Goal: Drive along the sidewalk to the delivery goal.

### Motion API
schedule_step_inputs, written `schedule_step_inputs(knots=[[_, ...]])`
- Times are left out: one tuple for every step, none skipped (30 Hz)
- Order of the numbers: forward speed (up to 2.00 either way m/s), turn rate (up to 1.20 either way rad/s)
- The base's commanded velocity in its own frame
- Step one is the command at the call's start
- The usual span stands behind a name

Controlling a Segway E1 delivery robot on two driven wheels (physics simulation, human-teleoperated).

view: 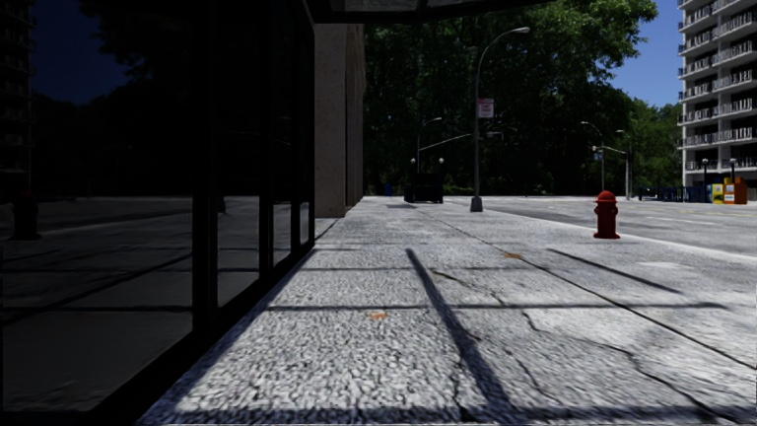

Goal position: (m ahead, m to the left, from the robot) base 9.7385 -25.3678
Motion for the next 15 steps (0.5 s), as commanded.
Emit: schedule_step_inputs(knots=[[2.0,0.0],[2.0,0.0],[2.0,0.0],[2.0,0.0],[2.0,0.0],[2.0,0.0],[2.0,0.0],[2.0,0.0],[2.0,0.0],[2.0,0.0],[2.0,0.0],[2.0,0.0],[2.0,0.0],[2.0,0.0],[2.0,0.0]])
